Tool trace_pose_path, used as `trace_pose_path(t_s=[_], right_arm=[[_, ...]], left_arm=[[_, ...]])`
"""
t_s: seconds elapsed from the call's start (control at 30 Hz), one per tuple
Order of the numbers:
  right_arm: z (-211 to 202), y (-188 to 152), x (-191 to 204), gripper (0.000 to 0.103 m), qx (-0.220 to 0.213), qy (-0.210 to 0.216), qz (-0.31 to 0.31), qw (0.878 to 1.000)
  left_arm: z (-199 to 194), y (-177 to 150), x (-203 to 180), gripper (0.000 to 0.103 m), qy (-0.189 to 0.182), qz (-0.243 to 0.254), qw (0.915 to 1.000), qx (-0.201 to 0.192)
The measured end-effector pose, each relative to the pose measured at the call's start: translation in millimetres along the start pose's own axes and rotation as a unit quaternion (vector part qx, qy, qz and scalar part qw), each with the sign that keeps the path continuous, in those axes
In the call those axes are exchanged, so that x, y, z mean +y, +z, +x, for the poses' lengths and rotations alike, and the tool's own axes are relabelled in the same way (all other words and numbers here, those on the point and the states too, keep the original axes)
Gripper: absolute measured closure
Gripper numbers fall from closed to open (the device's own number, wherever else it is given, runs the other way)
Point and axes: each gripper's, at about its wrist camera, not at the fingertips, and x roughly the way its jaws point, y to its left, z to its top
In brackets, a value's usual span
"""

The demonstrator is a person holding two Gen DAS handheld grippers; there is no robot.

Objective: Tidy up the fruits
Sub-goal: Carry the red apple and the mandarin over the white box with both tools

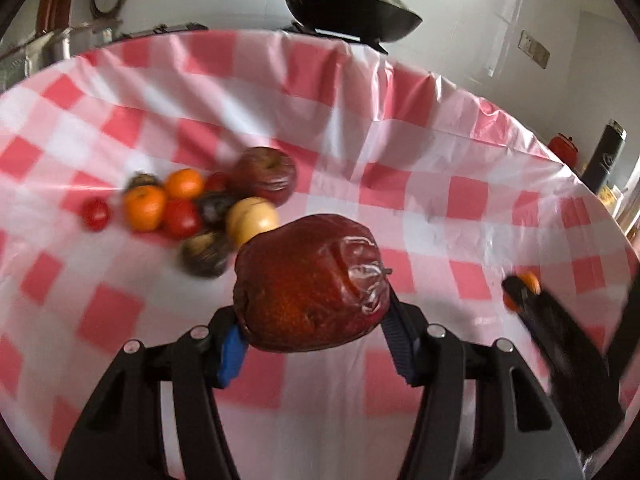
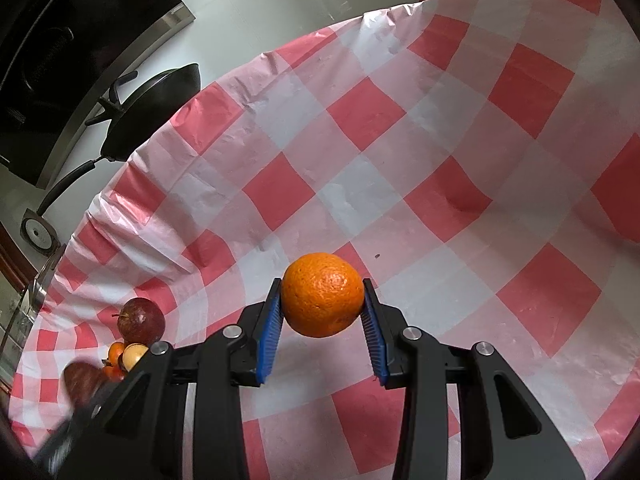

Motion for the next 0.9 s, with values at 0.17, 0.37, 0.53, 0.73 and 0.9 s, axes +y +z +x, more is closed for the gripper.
trace_pose_path(t_s=[0.17, 0.37, 0.53, 0.73, 0.9], right_arm=[[1.1, -0.3, 0.6, 0.065, 0.004, 0.006, 0.0, 1.0], [2.3, 0.2, -1.2, 0.065, 0.006, 0.01, 0.003, 1.0], [11.6, -0.3, 3.3, 0.065, 0.037, 0.005, -0.013, 0.999], [0.2, -22.6, 25.3, 0.065, 0.099, 0.025, -0.039, 0.994], [-37.3, -63.2, 77.3, 0.065, 0.129, 0.085, -0.103, 0.983]], left_arm=[[-33.6, -43.8, 26.3, 0.044, 0.011, -0.013, 0.9998, 0.01], [-70.5, -83.7, 65.5, 0.044, 0.042, -0.026, 0.9987, 0.015], [-115.0, -103.7, 101.5, 0.044, 0.074, -0.041, 0.9964, 0.002], [-151.6, -129.8, 135.0, 0.044, 0.097, -0.062, 0.9933, 0.003], [-171.2, -145.8, 157.3, 0.044, 0.112, -0.081, 0.9904, 0.004]])
